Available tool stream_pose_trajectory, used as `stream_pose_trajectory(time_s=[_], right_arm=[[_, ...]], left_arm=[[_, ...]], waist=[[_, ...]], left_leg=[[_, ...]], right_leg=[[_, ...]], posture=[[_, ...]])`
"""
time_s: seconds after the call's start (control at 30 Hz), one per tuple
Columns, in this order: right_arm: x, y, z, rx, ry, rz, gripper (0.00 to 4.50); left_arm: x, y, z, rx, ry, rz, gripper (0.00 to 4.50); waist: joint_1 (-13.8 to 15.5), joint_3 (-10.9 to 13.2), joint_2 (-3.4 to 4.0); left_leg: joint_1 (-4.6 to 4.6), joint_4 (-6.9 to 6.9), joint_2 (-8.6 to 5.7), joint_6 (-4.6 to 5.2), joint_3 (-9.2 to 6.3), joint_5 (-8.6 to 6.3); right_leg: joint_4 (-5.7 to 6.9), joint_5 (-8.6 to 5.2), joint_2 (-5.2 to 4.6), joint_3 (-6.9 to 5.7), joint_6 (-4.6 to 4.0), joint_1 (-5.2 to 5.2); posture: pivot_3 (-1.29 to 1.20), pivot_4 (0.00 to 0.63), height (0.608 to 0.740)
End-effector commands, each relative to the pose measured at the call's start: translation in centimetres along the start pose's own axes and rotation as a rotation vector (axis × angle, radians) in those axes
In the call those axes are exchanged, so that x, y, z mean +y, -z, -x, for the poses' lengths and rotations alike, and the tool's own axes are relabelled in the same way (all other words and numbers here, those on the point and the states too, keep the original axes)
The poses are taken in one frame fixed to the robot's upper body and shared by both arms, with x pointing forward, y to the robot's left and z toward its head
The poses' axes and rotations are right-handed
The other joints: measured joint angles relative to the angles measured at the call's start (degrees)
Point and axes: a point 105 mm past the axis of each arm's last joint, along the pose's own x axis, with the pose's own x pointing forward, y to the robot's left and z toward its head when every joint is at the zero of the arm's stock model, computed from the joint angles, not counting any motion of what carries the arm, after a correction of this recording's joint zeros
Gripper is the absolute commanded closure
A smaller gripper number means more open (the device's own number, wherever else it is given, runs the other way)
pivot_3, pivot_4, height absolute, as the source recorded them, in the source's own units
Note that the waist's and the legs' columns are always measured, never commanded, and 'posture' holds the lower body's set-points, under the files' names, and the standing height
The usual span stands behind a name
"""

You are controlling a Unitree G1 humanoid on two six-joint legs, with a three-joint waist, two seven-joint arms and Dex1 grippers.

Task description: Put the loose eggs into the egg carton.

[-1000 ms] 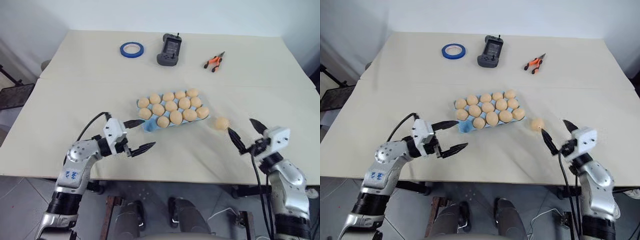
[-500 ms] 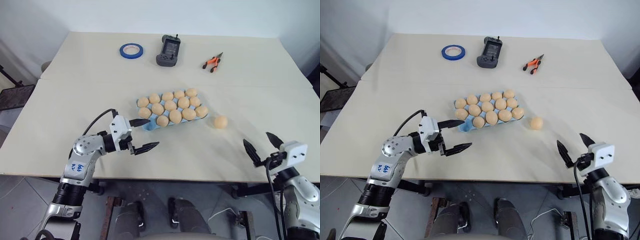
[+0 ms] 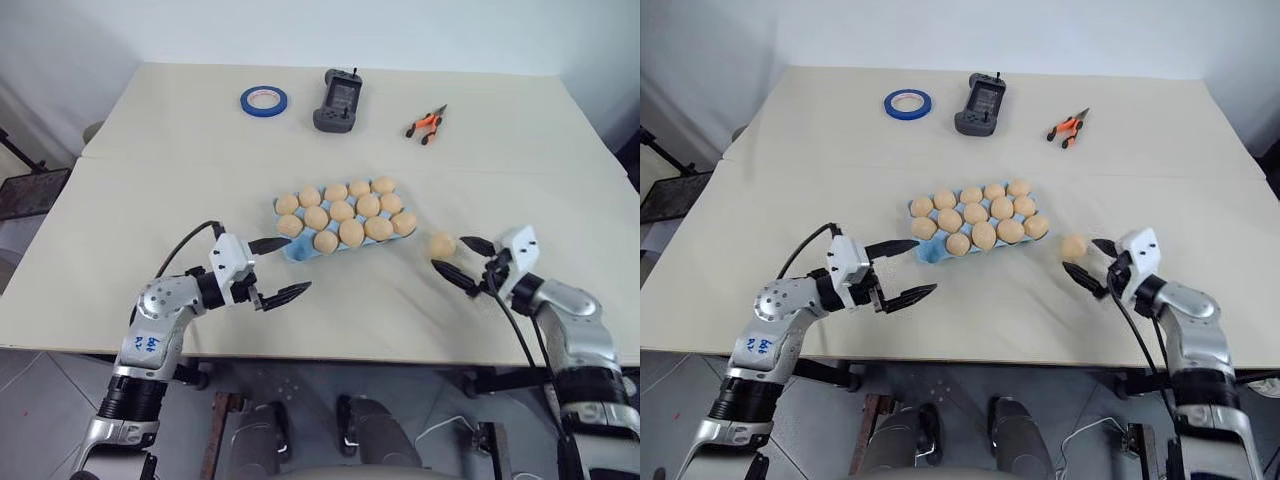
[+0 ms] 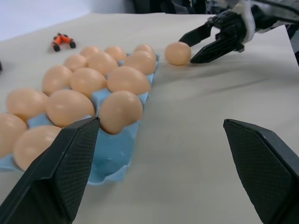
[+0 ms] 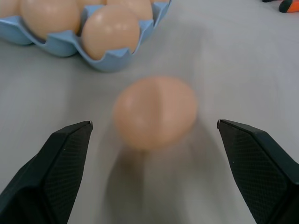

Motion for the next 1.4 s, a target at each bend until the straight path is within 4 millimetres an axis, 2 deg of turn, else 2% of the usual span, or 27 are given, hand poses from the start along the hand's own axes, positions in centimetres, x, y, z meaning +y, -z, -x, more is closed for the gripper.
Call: stream_pose_trajectory(time_s=[0.03, 0.1, 0.2, 0.27, 0.33, 0.4, 0.53, 0.6, 0.67, 0.73, 0.8, 0.97, 1.2, 1.3, 1.4], right_arm=[[0.2, 0.0, -1.4, -0.016, -0.03, 0.021, 0.19], [0.4, 0.1, -2.1, -0.031, -0.041, 0.018, 0.6], [0.6, 0.0, -2.6, -0.047, -0.062, 0.029, 1.58], [0.8, -0.6, -2.7, -0.08, -0.076, 0.046, 2.33], [1.0, -1.6, -2.6, -0.125, -0.094, 0.062, 2.72], [1.3, -2.6, -2.5, -0.16, -0.115, 0.068, 2.72], [4.6, -6.1, -2.5, -0.226, -0.299, 0.086, 2.72], [6.0, -7.3, -2.9, -0.239, -0.345, 0.091, 2.72], [8.4, -8.5, -3.9, -0.241, -0.424, 0.119, 2.72], [10.5, -9.4, -5.1, -0.245, -0.478, 0.136, 2.72], [12.2, -10.2, -6.5, -0.247, -0.502, 0.136, 2.72], [16.2, -10.6, -9.2, -0.215, -0.578, 0.144, 2.72], [18.2, -10.6, -12.3, -0.182, -0.568, 0.122, 2.72], [18.6, -10.8, -12.8, -0.187, -0.571, 0.114, 1.85], [19.2, -10.9, -12.7, -0.188, -0.599, 0.108, 0.78]], left_arm=[[0.2, -1.2, 0.6, -0.03, -0.035, -0.035, 0.0], [0.3, -1.2, 0.8, -0.028, -0.05, -0.035, 0.0], [0.5, -1.3, 1.1, -0.025, -0.064, -0.036, 0.0], [0.9, -1.3, 1.6, -0.023, -0.094, -0.035, 0.0], [1.3, -1.2, 2.2, -0.016, -0.129, -0.03, 0.0], [1.5, -1.0, 2.7, -0.008, -0.156, -0.024, 0.0], [2.4, 0.2, 5.5, 0.032, -0.273, 0.004, 0.0], [2.4, 0.6, 6.4, 0.046, -0.3, 0.012, 0.0], [2.3, 0.9, 7.2, 0.059, -0.327, 0.022, 0.0], [2.2, 1.2, 7.7, 0.068, -0.342, 0.03, 0.0], [2.1, 1.4, 8.0, 0.074, -0.351, 0.036, 0.0], [2.0, 1.5, 7.9, 0.073, -0.37, 0.034, 0.0], [1.2, 1.5, 7.5, 0.06, -0.378, 0.044, 0.0], [1.0, 1.5, 7.4, 0.059, -0.377, 0.047, 0.0], [1.0, 1.4, 7.3, 0.056, -0.375, 0.048, 0.0]], waist=[[-0.03, 0.0, 0.0], [-0.04, 0.0, 0.0], [0.0, 0.0, 0.0], [0.0, 0.0, 0.0], [-0.03, 0.0, 0.0], [-0.1, 0.0, 0.01], [-0.53, 0.01, 0.04], [-0.76, 0.01, 0.04], [-0.74, 0.01, 0.04], [-0.97, 0.01, 0.04], [-1.32, 0.01, 0.04], [-1.33, 0.01, 0.03], [-1.4, -0.01, 0.0], [-1.45, -0.01, 0.0], [-1.51, -0.01, 0.0]], left_leg=[[0.0, 0.0, 0.0, 0.0, 0.0, 0.0], [-0.01, 0.0, 0.0, -0.01, -0.01, 0.0], [-0.01, 0.0, -0.01, -0.01, -0.01, 0.0], [-0.02, 0.0, -0.01, -0.01, -0.01, 0.0], [-0.02, -0.02, 0.0, -0.01, -0.01, 0.0], [-0.02, -0.02, 0.0, -0.02, -0.01, -0.01], [-0.02, -0.1, 0.06, -0.03, 0.0, -0.02], [-0.01, -0.14, 0.11, -0.07, -0.03, -0.03], [-0.02, -0.17, 0.13, -0.11, -0.07, -0.05], [-0.02, -0.19, 0.14, -0.13, -0.08, -0.06], [-0.03, -0.25, 0.12, -0.13, -0.05, -0.06], [-0.04, -0.47, 0.07, -0.16, 0.01, -0.05], [-0.11, -0.88, -0.11, -0.19, 0.06, -0.03], [-0.16, -0.92, -0.09, -0.25, 0.1, -0.03], [-0.16, -0.94, -0.06, -0.3, 0.11, 0.0]], right_leg=[[0.01, 0.0, 0.01, 0.0, 0.0, 0.0], [0.01, 0.0, 0.01, -0.01, 0.01, 0.0], [0.01, 0.12, 0.0, 0.0, 0.21, 0.01], [-0.01, 0.41, -0.01, -0.01, 0.73, 0.0], [-0.02, 0.41, -0.03, -0.01, 0.72, 0.0], [-0.01, 0.41, -0.03, -0.01, 0.72, -0.02], [0.02, 0.39, -0.04, 0.0, 0.68, -0.06], [0.05, 0.34, -0.03, -0.04, 0.6, -0.1], [0.05, 0.25, -0.04, -0.08, 0.44, -0.12], [0.02, -0.14, -0.04, -0.09, -0.26, -0.11], [0.01, -0.17, -0.07, -0.07, -0.32, -0.12], [-0.02, -0.16, -0.16, -0.1, -0.31, -0.21], [-0.05, 0.03, -0.36, -0.23, 0.04, -0.46], [-0.02, 0.18, -0.35, -0.25, 0.3, -0.58], [0.02, 0.17, -0.32, -0.25, 0.29, -0.62]], posture=[[0.0, 0.15, 0.74], [0.0, 0.15, 0.74], [0.0, 0.15, 0.74], [0.0, 0.15, 0.74], [0.0, 0.15, 0.74], [0.0, 0.15, 0.74], [0.0, 0.15, 0.74], [0.0, 0.15, 0.74], [0.0, 0.15, 0.74], [0.0, 0.15, 0.74], [0.0, 0.15, 0.74], [0.0, 0.15, 0.74], [0.0, 0.15, 0.74], [0.0, 0.15, 0.74], [0.0, 0.15, 0.74]])
